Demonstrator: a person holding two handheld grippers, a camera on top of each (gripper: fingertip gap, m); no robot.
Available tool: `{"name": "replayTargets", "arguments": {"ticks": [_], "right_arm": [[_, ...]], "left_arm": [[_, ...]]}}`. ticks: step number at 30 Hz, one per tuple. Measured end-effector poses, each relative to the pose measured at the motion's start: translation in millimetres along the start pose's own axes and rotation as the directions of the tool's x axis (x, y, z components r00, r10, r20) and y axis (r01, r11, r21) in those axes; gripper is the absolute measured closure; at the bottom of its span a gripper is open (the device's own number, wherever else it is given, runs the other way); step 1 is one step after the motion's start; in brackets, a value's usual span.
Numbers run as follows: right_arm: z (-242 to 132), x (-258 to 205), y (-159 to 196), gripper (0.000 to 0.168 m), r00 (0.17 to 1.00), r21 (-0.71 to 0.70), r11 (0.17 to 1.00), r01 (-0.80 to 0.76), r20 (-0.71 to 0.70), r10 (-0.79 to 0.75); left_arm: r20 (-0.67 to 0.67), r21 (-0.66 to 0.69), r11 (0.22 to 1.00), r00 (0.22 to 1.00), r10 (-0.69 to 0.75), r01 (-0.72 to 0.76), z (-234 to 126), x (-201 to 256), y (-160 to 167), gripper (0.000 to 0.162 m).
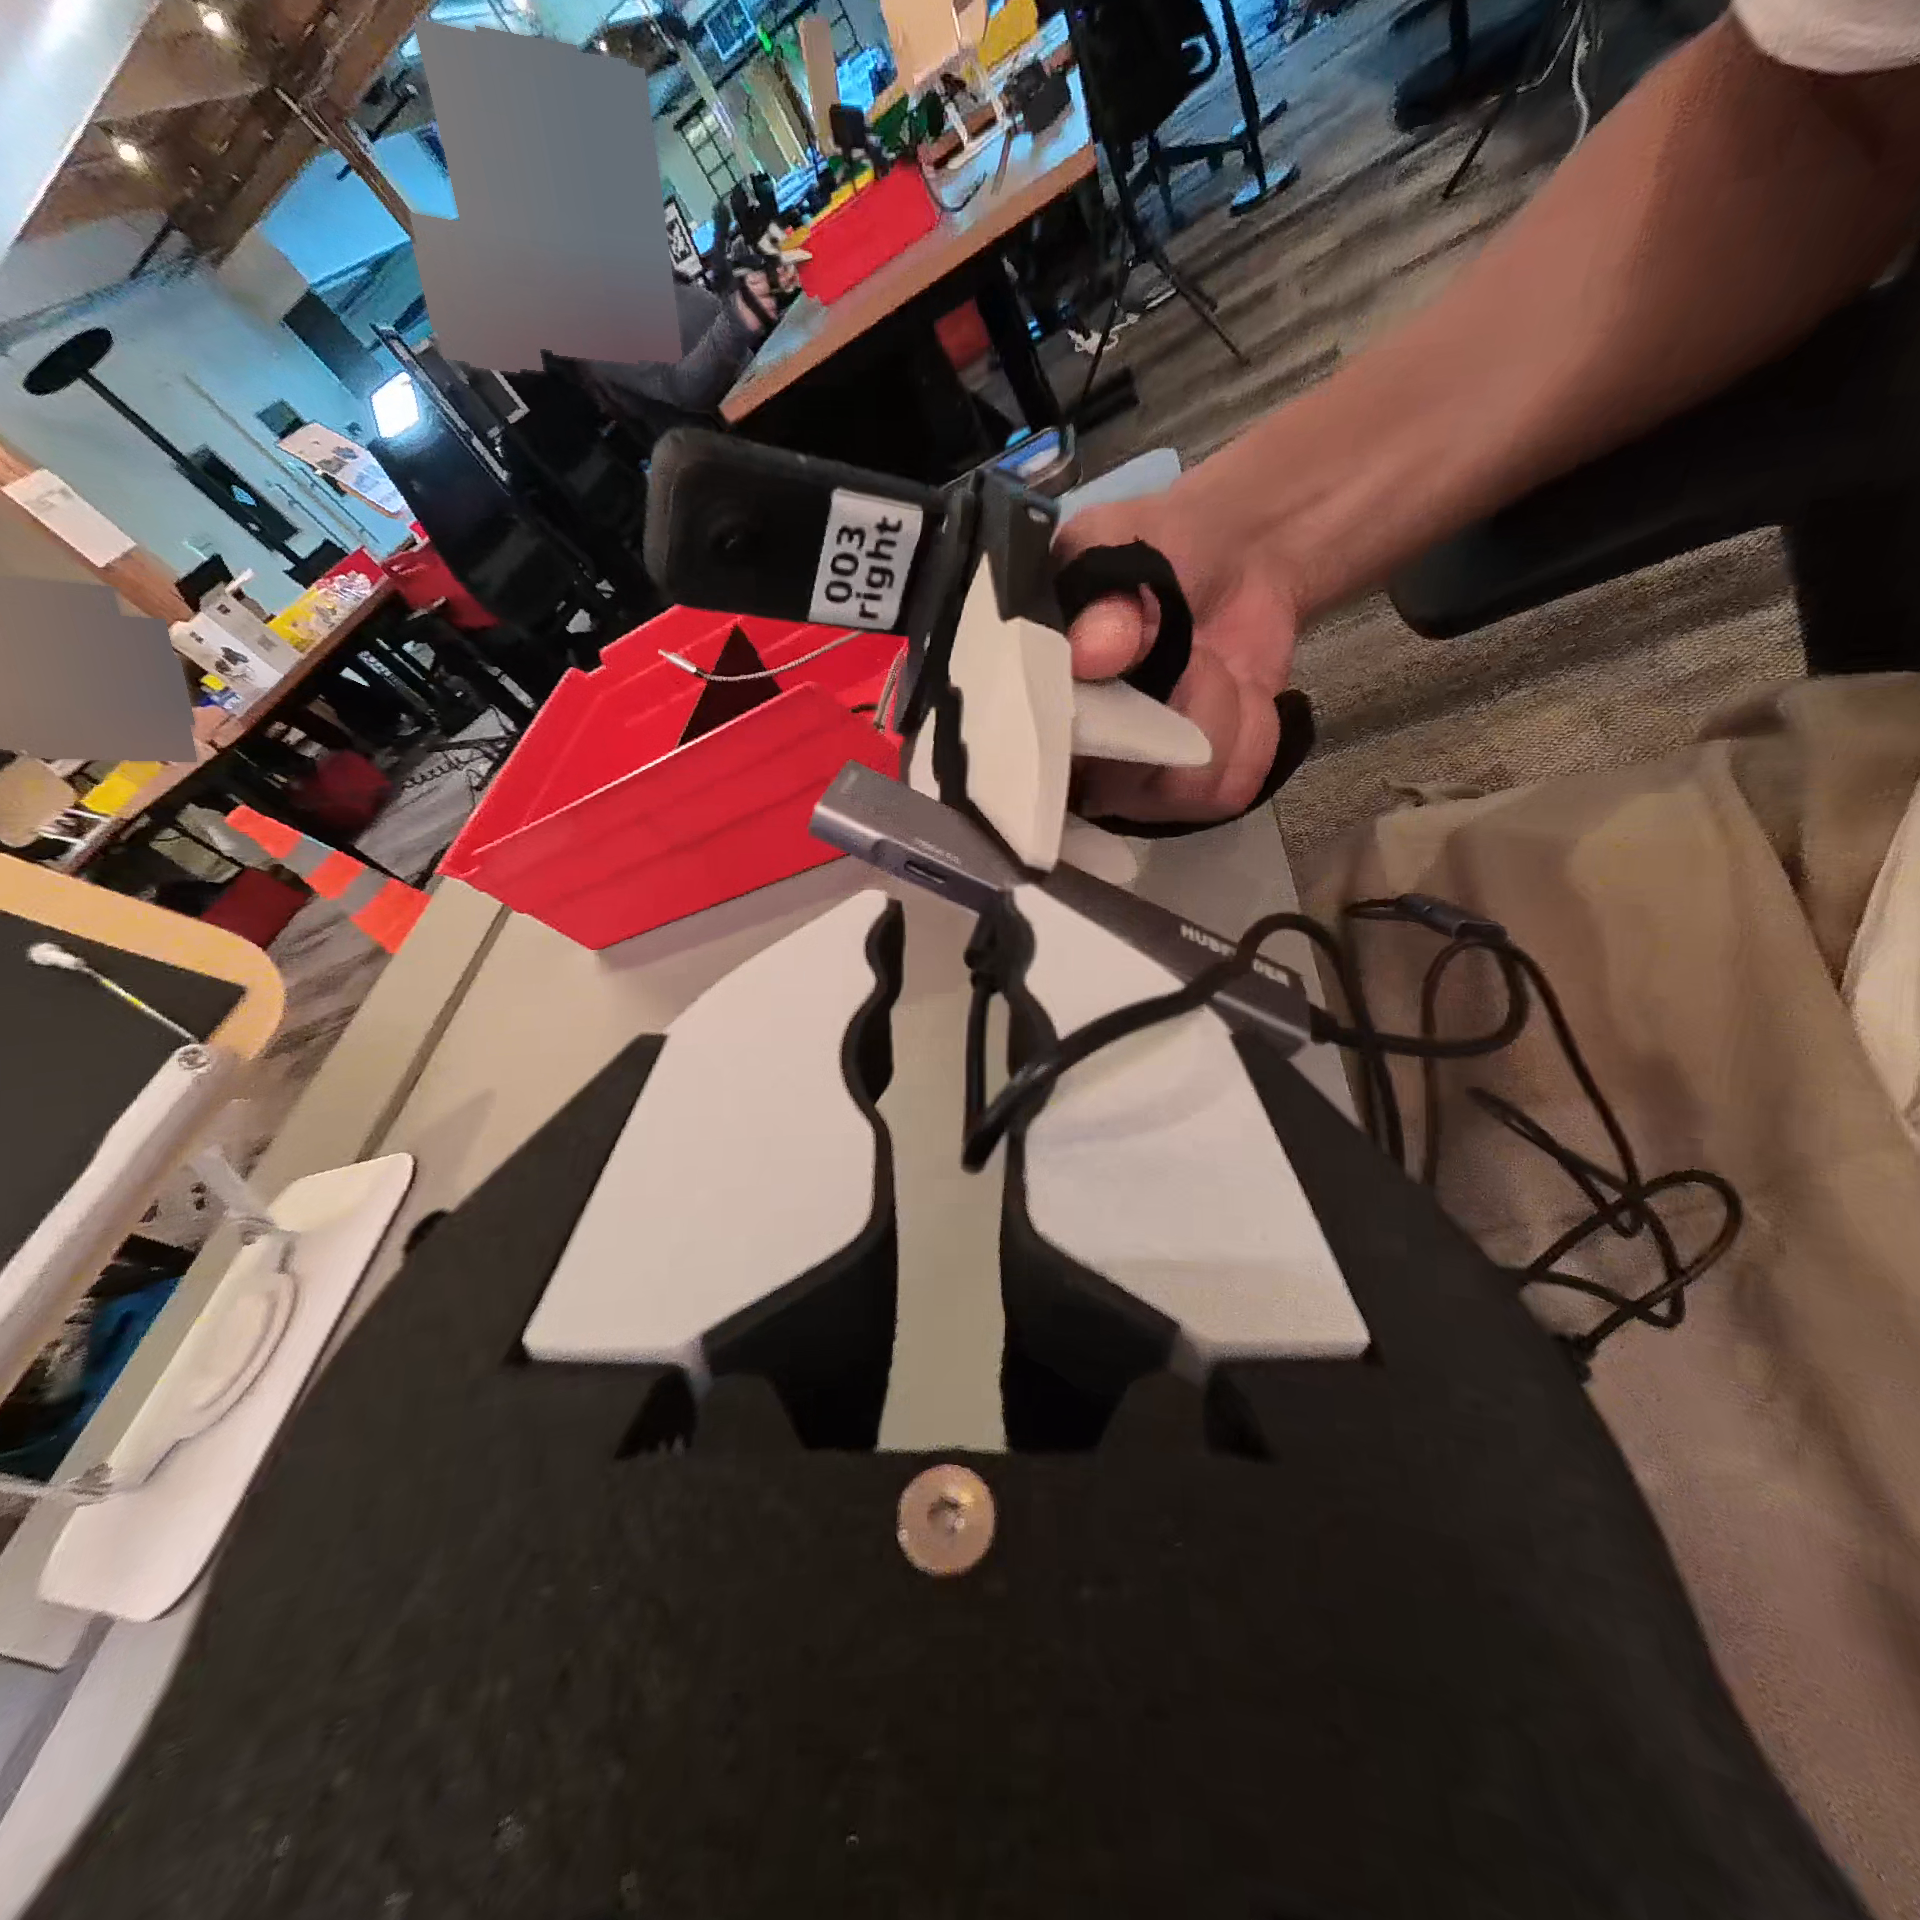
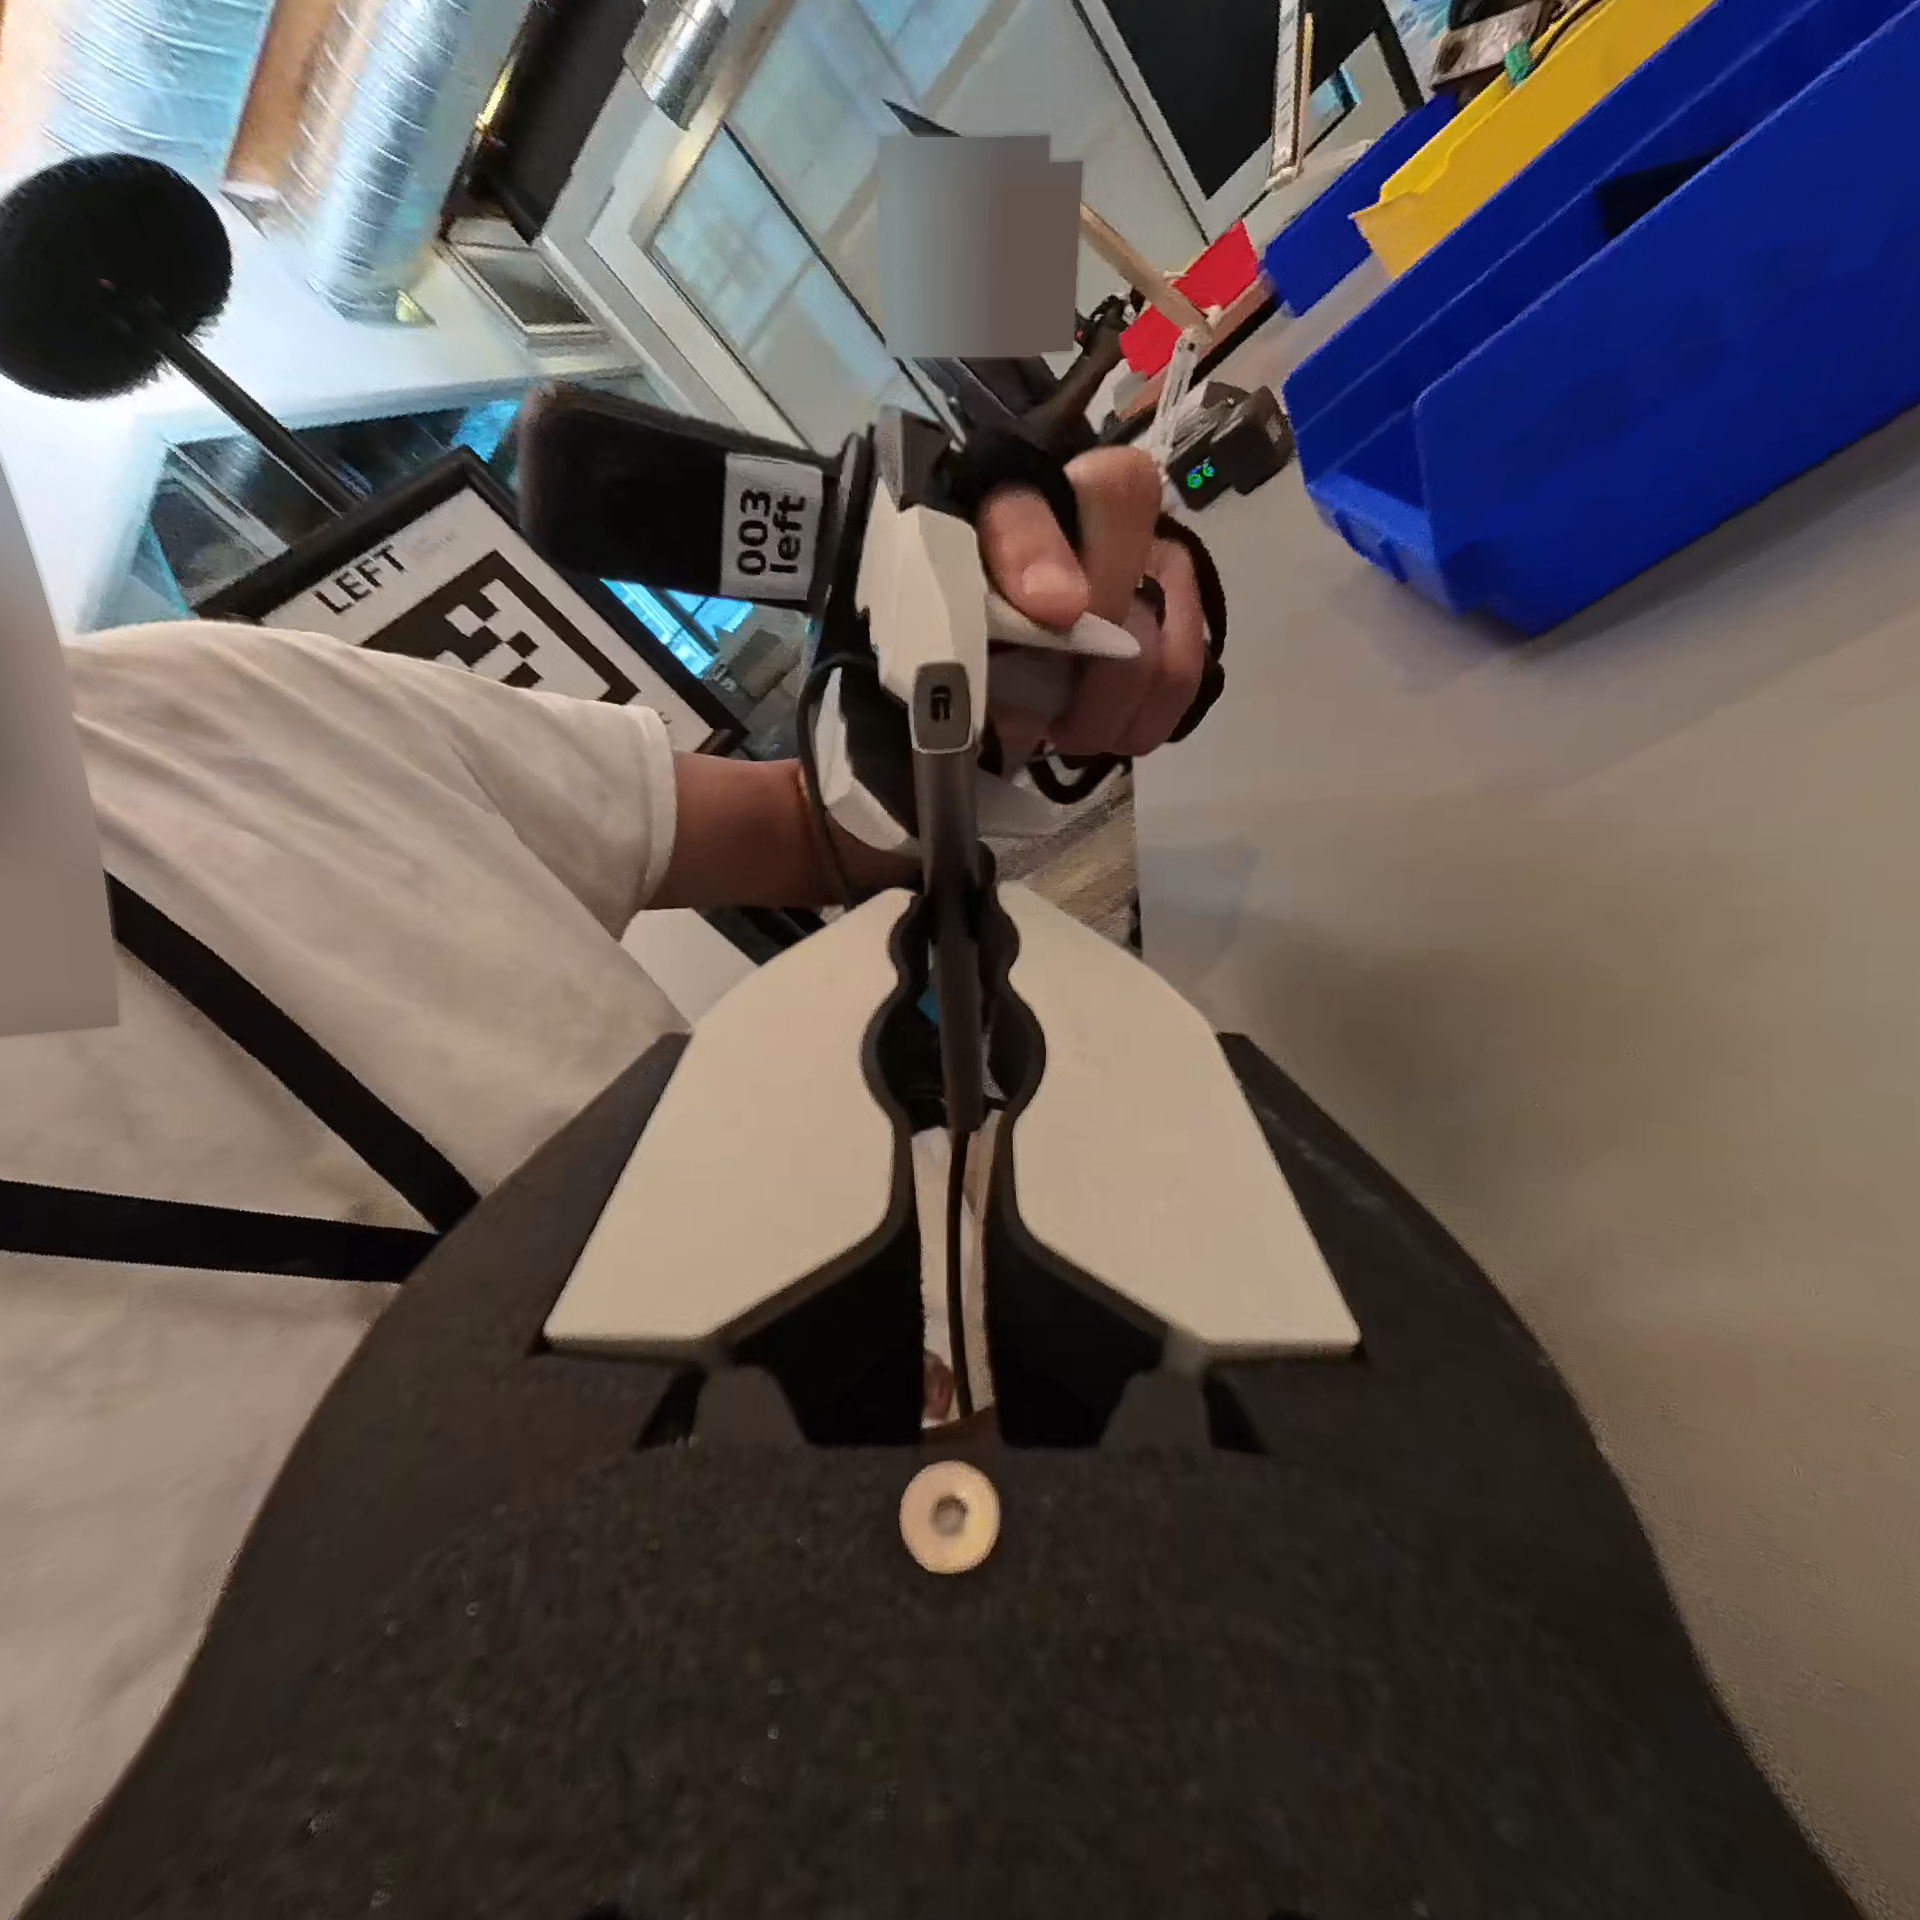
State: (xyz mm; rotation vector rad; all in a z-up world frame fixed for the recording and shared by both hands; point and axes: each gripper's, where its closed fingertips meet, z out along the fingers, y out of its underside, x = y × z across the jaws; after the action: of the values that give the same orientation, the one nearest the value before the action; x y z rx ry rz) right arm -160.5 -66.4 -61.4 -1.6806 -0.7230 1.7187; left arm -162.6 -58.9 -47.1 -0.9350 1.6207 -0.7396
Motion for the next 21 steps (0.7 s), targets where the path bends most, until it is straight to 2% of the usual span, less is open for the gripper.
{"name": "replayTargets", "arguments": {"ticks": [3, 9, 12, 21], "right_arm": [[-2, -3, 1, 0.160, 0.999, -0.007, 0.999, -0.032, 0.034, 0.032], [-4, -10, 1, 0.160, 0.985, 0.006, 0.993, -0.120, 0.124, 0.118], [-3, -11, 5, 0.160, 0.991, -0.027, 0.996, -0.088, 0.099, 0.090], [-2, -6, 6, 0.160, 0.986, -0.032, 0.990, -0.137, 0.086, 0.140]], "left_arm": [[-0.025, 0.007, 1.000, 0.999, -0.026, 0.027, -4, 4, -1, 0.144], [-0.068, -0.027, 0.999, 0.997, 0.028, -0.030, 1, 16, 0, 0.145], [-0.068, -0.048, 0.998, 0.997, 0.028, -0.031, 2, 19, 0, 0.146], [-0.019, -0.082, 0.991, 0.994, 0.104, -0.105, 9, 19, 5, 0.151]]}}
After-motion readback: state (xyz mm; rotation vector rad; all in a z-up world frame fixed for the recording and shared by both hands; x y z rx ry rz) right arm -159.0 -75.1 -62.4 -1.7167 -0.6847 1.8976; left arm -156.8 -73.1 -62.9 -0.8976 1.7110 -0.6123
